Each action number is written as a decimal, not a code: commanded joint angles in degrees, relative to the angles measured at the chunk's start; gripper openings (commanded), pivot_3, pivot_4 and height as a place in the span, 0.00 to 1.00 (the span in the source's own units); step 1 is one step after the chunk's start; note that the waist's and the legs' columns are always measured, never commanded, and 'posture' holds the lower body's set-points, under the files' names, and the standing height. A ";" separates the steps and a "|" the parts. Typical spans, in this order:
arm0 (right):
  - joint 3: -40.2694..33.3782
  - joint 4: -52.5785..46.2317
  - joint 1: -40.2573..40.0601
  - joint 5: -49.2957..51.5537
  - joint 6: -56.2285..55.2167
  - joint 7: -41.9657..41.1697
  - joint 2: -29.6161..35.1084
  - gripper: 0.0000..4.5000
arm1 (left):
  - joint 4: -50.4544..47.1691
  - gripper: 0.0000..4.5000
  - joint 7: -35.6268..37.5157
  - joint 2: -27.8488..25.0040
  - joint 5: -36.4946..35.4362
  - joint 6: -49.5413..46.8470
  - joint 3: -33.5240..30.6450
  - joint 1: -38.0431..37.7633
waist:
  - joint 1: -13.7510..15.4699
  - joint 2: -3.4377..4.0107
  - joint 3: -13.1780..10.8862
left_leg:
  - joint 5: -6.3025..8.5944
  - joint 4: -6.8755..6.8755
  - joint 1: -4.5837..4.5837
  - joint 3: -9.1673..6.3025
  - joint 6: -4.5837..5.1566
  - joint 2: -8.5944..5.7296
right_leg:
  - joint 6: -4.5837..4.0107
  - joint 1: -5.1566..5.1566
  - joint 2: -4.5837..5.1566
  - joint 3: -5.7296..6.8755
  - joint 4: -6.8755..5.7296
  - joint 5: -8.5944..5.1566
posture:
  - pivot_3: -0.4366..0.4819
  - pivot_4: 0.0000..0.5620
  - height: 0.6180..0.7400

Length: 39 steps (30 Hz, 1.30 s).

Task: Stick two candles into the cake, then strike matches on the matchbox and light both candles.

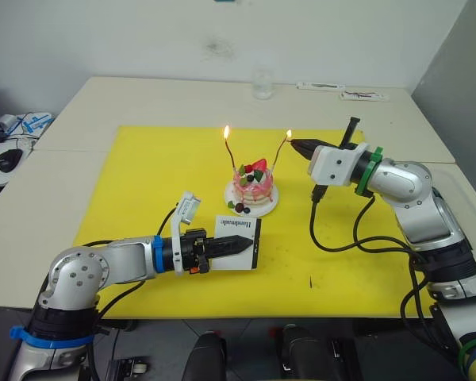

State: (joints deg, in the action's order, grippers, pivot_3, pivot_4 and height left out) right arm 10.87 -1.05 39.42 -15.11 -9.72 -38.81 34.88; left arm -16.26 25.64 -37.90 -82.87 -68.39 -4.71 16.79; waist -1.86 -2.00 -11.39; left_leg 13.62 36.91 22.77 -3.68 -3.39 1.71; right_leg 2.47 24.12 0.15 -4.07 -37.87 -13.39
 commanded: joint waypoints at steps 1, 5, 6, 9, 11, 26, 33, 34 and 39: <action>-0.36 -1.00 1.37 -0.17 -1.01 -0.16 0.53 0.00 | -2.30 0.00 0.27 0.24 -0.76 0.03 -0.33 0.86 | 0.00 0.00 0.00 | 0.00 0.00 0.00 0.00 0.00 0.00 | 0.00 0.00 0.00 0.00 0.00 0.00 | 0.48 0.27 1.00; -0.38 -1.34 1.12 -0.11 -0.94 -0.34 0.62 0.00 | -2.33 0.00 0.26 0.22 -0.83 0.00 -0.36 0.87 | 0.00 0.00 0.00 | 0.00 0.00 0.00 0.00 0.00 0.00 | 0.01 0.00 0.00 0.00 0.00 0.01 | 0.48 0.27 1.00; -0.41 -1.44 1.02 -0.08 -0.93 -0.39 0.67 0.00 | -2.36 0.00 0.28 0.21 -0.85 -0.01 -0.36 0.87 | 0.00 0.00 0.00 | 0.00 0.00 0.00 0.00 0.00 0.00 | 0.01 0.00 0.00 0.00 0.00 0.01 | 0.48 0.27 1.00; -0.57 -1.77 0.67 0.00 -0.87 -0.52 0.84 0.00 | -2.36 0.00 0.29 0.20 -0.86 -0.04 -0.34 0.87 | 0.00 0.00 0.00 | 0.00 0.00 0.00 0.00 0.00 0.00 | 0.02 0.00 0.00 0.00 0.00 0.01 | 0.48 0.27 1.00; -0.78 -2.09 0.34 0.16 -0.79 -0.65 0.97 0.00 | -2.34 0.00 0.30 0.21 -0.84 -0.05 -0.33 0.90 | 0.00 0.00 0.00 | 0.00 0.00 0.00 0.00 0.00 0.00 | 0.03 0.00 0.00 0.00 0.00 0.02 | 0.48 0.27 1.00; -13.84 -14.53 -13.68 4.97 9.27 -1.08 8.43 0.00 | -1.58 0.00 0.95 2.17 0.21 -0.17 1.65 1.94 | 0.18 0.00 0.00 | 0.00 0.02 0.01 -0.01 0.00 -0.01 | -0.04 -0.01 0.00 0.00 0.00 -0.03 | 0.48 0.27 1.00; -29.13 -17.10 -22.44 9.28 24.69 1.69 9.89 0.00 | -1.78 0.00 1.53 4.52 1.27 -0.13 3.82 2.95 | 0.14 0.00 0.00 | 0.00 0.05 -0.01 0.01 0.01 -0.02 | -0.07 -0.04 0.00 -0.02 -0.01 -0.04 | 0.48 0.27 1.00; -31.56 -17.02 -23.65 10.00 26.47 1.99 10.09 0.00 | -1.94 0.00 1.67 4.88 1.46 -0.11 4.13 2.96 | 0.14 0.00 0.00 | 0.00 0.06 -0.01 0.02 0.00 -0.02 | -0.07 -0.03 0.00 -0.03 -0.02 -0.04 | 0.48 0.27 1.00; -37.76 -15.43 -29.26 10.90 30.60 3.12 11.00 0.00 | -2.32 0.00 1.38 7.11 1.88 0.05 5.28 3.16 | 0.03 0.01 0.01 | 0.00 0.05 -0.01 0.04 0.01 -0.02 | -0.07 -0.03 0.00 -0.04 -0.01 -0.05 | 0.48 0.27 1.00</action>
State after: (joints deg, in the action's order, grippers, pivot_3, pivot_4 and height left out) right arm -24.17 -15.84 10.74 -4.75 20.45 -36.79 44.84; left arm -16.34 26.54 -31.16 -80.87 -68.55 0.09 19.30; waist -1.83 -1.99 -11.38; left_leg 13.61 36.96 22.75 -3.62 -3.39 1.69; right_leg 2.39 24.09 0.15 -4.13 -37.88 -13.44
